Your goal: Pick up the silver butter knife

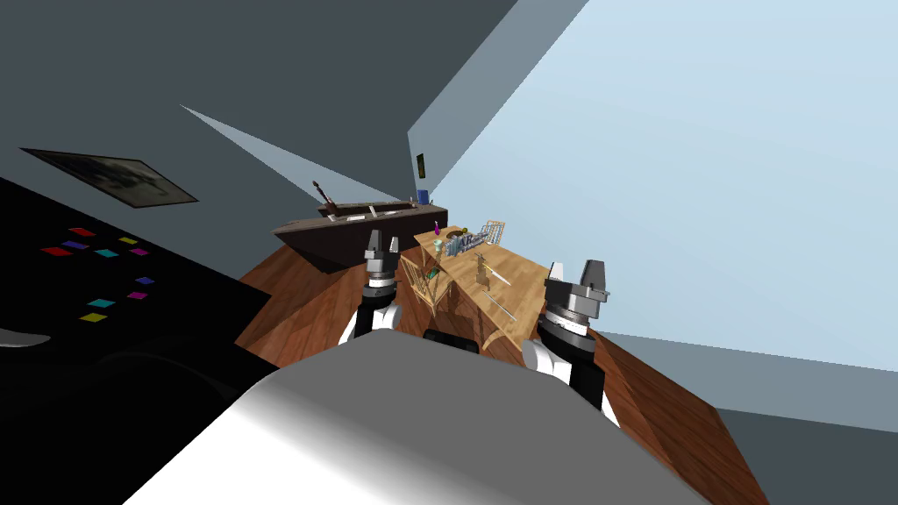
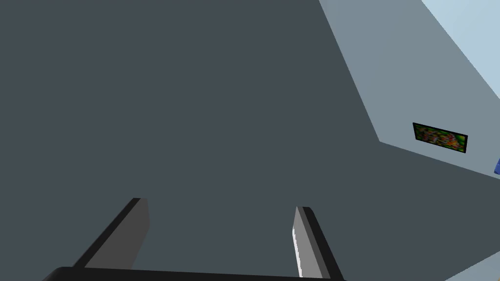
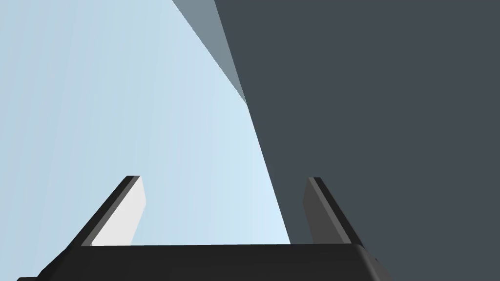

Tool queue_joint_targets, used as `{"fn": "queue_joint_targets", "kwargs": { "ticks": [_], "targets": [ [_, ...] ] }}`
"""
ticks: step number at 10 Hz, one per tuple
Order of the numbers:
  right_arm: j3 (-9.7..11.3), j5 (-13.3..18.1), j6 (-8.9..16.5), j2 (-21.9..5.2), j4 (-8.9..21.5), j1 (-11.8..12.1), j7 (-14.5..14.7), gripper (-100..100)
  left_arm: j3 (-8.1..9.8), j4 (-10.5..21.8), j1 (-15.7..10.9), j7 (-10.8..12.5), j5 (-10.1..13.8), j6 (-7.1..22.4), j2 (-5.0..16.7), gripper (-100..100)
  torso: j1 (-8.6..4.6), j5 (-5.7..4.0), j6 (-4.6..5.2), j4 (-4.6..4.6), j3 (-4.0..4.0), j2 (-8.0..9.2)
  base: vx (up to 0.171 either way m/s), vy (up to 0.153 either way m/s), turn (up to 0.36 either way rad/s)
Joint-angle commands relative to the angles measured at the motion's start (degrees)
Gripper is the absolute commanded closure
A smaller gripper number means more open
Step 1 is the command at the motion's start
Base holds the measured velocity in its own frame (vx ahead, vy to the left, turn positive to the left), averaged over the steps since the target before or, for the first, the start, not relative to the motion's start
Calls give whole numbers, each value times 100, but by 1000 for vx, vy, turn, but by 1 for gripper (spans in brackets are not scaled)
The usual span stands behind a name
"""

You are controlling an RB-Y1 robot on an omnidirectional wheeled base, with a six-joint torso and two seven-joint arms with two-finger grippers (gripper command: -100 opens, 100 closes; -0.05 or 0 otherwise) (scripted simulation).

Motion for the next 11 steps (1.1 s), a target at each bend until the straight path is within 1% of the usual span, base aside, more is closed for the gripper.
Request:
{"fn": "queue_joint_targets", "kwargs": {
  "ticks": [1,3,7,8,9,10,11],
  "targets": [
    [-12,178,-39,-175,139,-42,-13,-100,0,0,0,0,0,0,0,0,0,0,0,0,0,0,4,4,31],
    [-30,433,-96,-336,333,-100,-32,-100,0,0,0,0,0,0,0,0,1,0,-1,-1,-2,-4,11,7,36],
    [-82,1139,-276,-659,878,-268,-87,-100,0,0,0,0,0,0,0,0,2,0,-1,-2,-5,-8,15,8,49],
    [-82,1197,-276,-659,878,-268,-87,-100,0,0,0,0,0,0,0,0,2,0,0,-2,-4,-7,8,6,17],
    [-98,1430,-334,-741,1038,-317,-104,-100,0,0,0,0,0,0,0,0,2,1,0,-1,-3,-5,10,8,38],
    [-116,1598,-397,-822,1204,-370,-121,-100,0,0,0,0,0,0,0,0,2,0,-1,-1,-3,-5,15,12,68],
    [-116,1681,-397,-822,1204,-370,-121,-100,0,0,0,0,0,0,0,0,3,0,0,-2,-4,-7,14,7,17]
  ]
}}
